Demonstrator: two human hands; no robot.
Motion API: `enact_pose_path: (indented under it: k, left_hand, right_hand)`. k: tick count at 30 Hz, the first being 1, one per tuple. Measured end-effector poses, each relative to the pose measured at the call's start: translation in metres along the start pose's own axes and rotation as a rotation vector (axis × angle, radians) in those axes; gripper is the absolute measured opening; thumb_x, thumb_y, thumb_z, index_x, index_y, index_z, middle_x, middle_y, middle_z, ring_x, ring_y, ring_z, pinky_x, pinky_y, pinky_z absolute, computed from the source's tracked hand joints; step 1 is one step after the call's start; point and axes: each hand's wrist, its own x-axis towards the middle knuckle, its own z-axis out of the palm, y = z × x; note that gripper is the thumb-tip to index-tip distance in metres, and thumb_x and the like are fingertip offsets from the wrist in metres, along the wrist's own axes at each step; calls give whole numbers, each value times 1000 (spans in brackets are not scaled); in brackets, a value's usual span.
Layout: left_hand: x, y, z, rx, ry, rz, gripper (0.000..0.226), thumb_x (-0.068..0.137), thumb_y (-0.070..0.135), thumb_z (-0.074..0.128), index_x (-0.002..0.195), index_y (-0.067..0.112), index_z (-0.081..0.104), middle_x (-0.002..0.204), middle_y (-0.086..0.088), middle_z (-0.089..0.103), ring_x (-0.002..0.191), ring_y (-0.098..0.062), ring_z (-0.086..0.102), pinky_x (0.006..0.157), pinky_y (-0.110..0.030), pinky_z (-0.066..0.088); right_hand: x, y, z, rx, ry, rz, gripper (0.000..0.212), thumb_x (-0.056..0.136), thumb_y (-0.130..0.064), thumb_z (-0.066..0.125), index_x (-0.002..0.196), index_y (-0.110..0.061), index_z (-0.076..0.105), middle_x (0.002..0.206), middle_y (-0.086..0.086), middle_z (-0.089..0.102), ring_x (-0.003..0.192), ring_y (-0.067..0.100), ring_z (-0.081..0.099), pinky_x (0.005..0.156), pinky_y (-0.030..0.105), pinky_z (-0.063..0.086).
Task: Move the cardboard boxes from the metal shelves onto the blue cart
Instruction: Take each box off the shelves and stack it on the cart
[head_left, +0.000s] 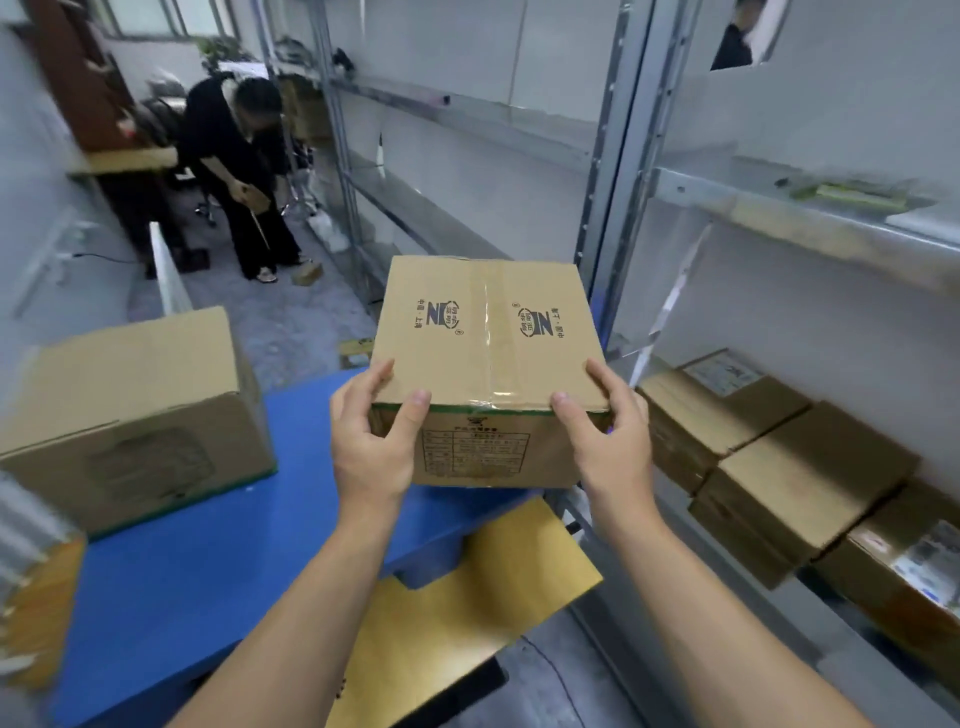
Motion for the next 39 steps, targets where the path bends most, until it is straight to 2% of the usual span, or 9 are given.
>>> enact_pose_path:
  k: [5,8,15,17,24,27,31,35,39]
  left_hand:
    - [39,-30,-13,30,51,-54,41,85,36,73,122,42,56,123,9,49,110,16,48,98,-16,41]
    - [59,-46,-22,81,74,-77,44,85,33,75,123,41,54,125,5,48,108,18,48,94,-5,37]
    - [86,-73,-36,173,106,-134,49,85,28,75,129,35,54,124,5,43,105,23,44,88,2,34]
    - [90,-77,-38,194,138,-144,48,85,28,75,127,37,53,123,7,44,107,21,44,90,0,33]
    - [103,-85,-42,279,258,-196,52,86,34,74,134,30,56,127,10,50,117,0,48,107,-27,40]
    - [112,-88,-41,311,328,-211,52,86,33,75,134,27,56,125,11,52,117,-1,49,106,-28,40]
    - [118,-91,-39,329,398,-263,53,86,33,74,135,27,56,126,14,54,116,-2,49,105,-28,41]
    - [118,-97,-38,403,412,-265,49,88,31,73,134,22,57,130,10,55,117,-1,47,104,-24,39]
    - [117,-92,-37,539,391,-189,46,89,29,71,133,18,59,138,4,48,122,-4,46,102,-16,34]
  right_hand:
    - [35,12,54,10,-123,45,54,86,-42,71,135,-49,49,129,-17,43,114,-11,42,96,25,41]
    - [53,20,83,23,-187,70,61,86,-40,73,142,-45,48,126,-18,42,112,-12,43,85,16,38]
    - [79,36,130,9,-283,112,57,87,-35,72,139,-44,51,126,-13,43,103,-7,48,80,14,39]
    - [84,40,141,6,-306,114,56,87,-34,72,138,-45,51,126,-13,43,105,-6,48,83,15,40]
    - [109,52,179,24,-404,135,55,86,-36,73,136,-48,52,125,-17,43,109,-3,51,102,31,44]
    - [120,57,195,39,-470,122,56,86,-36,72,137,-46,51,127,-16,44,110,-5,52,103,32,44]
    - [132,60,210,25,-560,112,56,89,-35,70,140,-44,48,135,-17,47,114,-9,50,97,21,41]
    - [142,71,222,11,-643,119,60,85,-44,69,141,-47,46,140,-21,51,127,3,49,110,37,42]
    - [146,75,229,-19,-664,103,66,81,-55,64,143,-48,42,141,-20,51,129,8,48,111,41,41]
